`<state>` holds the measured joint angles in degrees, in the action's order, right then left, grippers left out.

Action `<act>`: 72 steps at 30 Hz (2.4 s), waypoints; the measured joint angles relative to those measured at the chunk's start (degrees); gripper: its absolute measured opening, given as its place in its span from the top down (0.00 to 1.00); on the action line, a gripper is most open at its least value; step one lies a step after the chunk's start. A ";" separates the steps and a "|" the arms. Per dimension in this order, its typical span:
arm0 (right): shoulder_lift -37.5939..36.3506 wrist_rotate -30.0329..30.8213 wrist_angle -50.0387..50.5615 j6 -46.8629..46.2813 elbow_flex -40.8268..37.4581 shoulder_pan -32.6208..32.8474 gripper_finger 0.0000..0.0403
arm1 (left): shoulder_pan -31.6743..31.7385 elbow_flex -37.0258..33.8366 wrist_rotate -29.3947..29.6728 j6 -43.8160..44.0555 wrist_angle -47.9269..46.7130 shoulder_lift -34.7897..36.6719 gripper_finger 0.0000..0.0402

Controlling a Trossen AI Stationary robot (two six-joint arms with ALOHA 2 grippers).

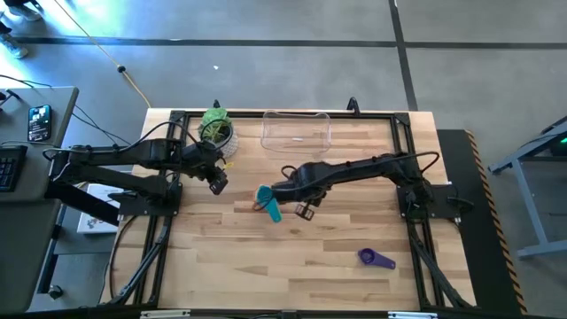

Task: Nest measuring cups in basket
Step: Stack the dark blue measuring cup on top of the light blue measuring cup

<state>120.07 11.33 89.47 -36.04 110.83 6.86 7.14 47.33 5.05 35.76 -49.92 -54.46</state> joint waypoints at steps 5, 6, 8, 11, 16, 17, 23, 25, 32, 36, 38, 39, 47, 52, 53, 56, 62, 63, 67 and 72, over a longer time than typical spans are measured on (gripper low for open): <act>-5.69 -2.44 -1.47 -4.66 -13.91 0.43 0.82 | 0.00 0.00 -0.01 -0.01 0.01 -0.02 0.91; -7.65 -3.35 -3.15 -6.23 -17.11 0.58 0.82 | 0.00 0.00 -0.01 -0.03 0.05 0.00 0.91; -11.87 -4.99 -7.23 -9.36 -23.51 0.84 0.82 | 0.00 0.00 -0.01 -0.03 0.05 -0.01 0.91; -18.67 -7.88 -13.89 -14.60 -32.31 1.65 0.82 | 0.00 0.00 0.01 -0.02 0.09 0.00 0.91; -29.13 -11.10 -20.63 -24.56 -43.72 4.07 0.82 | 0.00 0.00 0.03 -0.01 0.14 0.00 0.91; -31.05 -11.21 -21.47 -26.51 -45.36 4.76 0.82 | 0.00 0.00 0.02 -0.01 0.18 0.00 0.91; -40.40 -11.60 -25.06 -33.43 -52.97 9.43 0.82 | 0.00 0.00 0.06 0.42 0.87 0.00 0.91; -42.44 -11.63 -25.90 -34.53 -54.71 10.92 0.82 | 0.00 0.00 0.08 1.28 0.95 0.00 0.91; -45.02 -14.89 -30.32 -34.55 -59.02 15.40 0.80 | 0.00 0.00 0.25 2.21 0.95 0.00 0.91; -44.66 -17.97 -36.36 -34.68 -61.27 18.50 0.73 | 0.00 0.00 0.38 3.19 0.94 0.00 0.91; -44.56 -18.05 -38.24 -34.65 -61.84 20.08 0.70 | 0.00 0.00 0.38 3.23 0.96 0.00 0.91; -44.39 -18.04 -39.15 -34.55 -62.05 20.86 0.69 | 0.00 0.00 0.38 3.45 0.98 -0.01 0.91; -41.71 -17.37 -42.30 -34.45 -64.09 26.42 0.68 | 0.04 0.00 1.52 4.60 3.65 -0.04 0.91; -38.03 -17.45 -45.72 -31.39 -64.11 28.85 0.68 | 0.07 0.02 1.56 4.60 4.66 -0.33 0.91; -37.25 -17.61 -46.10 -31.14 -64.11 29.15 0.68 | 0.07 0.02 1.56 4.61 4.84 -0.31 0.91; -34.63 -17.91 -45.93 -31.05 -64.11 30.04 0.68 | 0.07 0.02 1.56 4.64 4.83 -0.31 0.91; -31.02 -18.42 -46.10 -31.03 -64.11 30.81 0.68 | 0.07 0.02 1.59 4.71 4.86 -0.31 0.91; -30.52 -18.47 -46.05 -31.03 -64.11 30.81 0.68 | 0.07 0.02 1.59 4.71 4.86 -0.31 0.91; -28.97 -18.85 -46.25 -31.89 -64.11 30.81 0.71 | 0.07 0.02 1.61 4.71 4.86 -0.31 0.91; -28.85 -19.90 -48.36 -33.47 -64.11 30.34 0.91 | 0.07 0.02 1.59 4.69 4.86 -0.44 0.91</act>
<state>91.22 -8.57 41.11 -69.51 46.72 37.20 7.20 47.35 6.63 40.45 -45.06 -54.90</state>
